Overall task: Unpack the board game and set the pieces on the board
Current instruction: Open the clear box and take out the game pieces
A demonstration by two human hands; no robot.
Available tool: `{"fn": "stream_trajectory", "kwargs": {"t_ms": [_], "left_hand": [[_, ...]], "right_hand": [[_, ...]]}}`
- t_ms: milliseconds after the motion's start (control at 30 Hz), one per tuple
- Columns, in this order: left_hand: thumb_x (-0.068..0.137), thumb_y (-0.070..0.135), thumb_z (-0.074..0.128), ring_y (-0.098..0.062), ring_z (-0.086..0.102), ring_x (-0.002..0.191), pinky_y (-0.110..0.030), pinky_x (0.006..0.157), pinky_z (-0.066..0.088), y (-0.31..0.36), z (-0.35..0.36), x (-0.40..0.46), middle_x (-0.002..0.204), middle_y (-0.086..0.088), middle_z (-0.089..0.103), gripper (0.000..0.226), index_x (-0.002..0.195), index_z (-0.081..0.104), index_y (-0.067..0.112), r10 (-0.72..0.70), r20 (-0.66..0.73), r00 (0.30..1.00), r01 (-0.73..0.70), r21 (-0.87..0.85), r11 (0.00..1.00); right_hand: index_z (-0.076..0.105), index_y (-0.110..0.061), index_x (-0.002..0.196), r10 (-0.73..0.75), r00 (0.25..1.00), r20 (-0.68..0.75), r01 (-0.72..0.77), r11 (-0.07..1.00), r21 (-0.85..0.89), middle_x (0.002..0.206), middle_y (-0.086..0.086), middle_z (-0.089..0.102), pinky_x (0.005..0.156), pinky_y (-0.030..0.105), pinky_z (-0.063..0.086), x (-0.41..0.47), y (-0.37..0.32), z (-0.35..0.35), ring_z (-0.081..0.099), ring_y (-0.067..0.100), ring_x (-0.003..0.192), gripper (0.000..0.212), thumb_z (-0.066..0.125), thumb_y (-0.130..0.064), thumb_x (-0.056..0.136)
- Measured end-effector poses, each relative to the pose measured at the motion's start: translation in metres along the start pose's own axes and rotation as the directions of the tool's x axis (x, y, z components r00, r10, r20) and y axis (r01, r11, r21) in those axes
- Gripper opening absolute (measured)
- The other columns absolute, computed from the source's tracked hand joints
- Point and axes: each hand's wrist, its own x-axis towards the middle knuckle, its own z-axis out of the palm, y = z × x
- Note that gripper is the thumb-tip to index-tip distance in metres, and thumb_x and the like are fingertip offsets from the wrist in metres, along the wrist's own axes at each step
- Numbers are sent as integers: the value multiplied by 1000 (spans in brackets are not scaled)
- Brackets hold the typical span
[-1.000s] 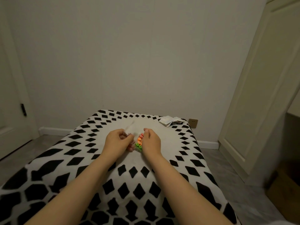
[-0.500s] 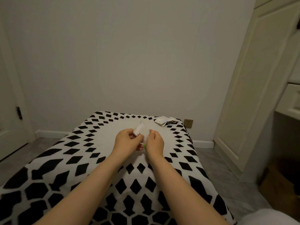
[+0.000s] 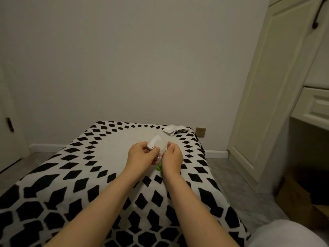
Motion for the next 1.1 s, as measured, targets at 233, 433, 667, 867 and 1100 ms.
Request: {"fn": "stream_trajectory", "kwargs": {"t_ms": [233,433,667,867,1100], "left_hand": [[85,12,62,-10,63,52,-19,52,54,-3,-3,2,70,-10,68,12,82,66,2,31,-45,999,-29,32,999],[85,13,61,-15,64,52,-18,51,54,-4,-6,4,71,-14,69,17,82,65,-4,45,-84,995,-40,52,998],[84,11,61,-10,62,45,-18,47,53,-3,-8,6,70,-18,67,21,84,62,-10,47,-101,994,-41,61,997],[86,12,60,-19,65,55,-21,52,55,-7,-15,10,76,-21,68,21,86,62,-9,36,-156,987,-27,54,998],[86,14,58,-28,67,66,-40,68,58,-21,-28,16,74,-17,69,22,81,62,-7,4,-215,977,20,110,994]], "right_hand": [[56,-9,122,-14,1000,-11,13,999,-37,122,8,59,95,33,48,-2,0,2,57,18,109,36,28,-18,100],[54,-8,123,-23,999,36,27,995,-93,124,7,57,89,19,40,-3,2,-1,53,16,115,32,39,-2,95],[57,-8,116,-14,998,64,21,993,-114,117,9,58,85,19,43,-4,3,1,55,16,106,35,44,8,88],[58,-7,112,-18,999,50,23,994,-109,113,9,60,79,17,42,-4,3,0,55,13,98,34,41,9,87],[59,-5,114,-11,999,53,16,996,-90,114,9,60,84,18,44,-6,1,-1,56,15,103,38,37,10,87]]}}
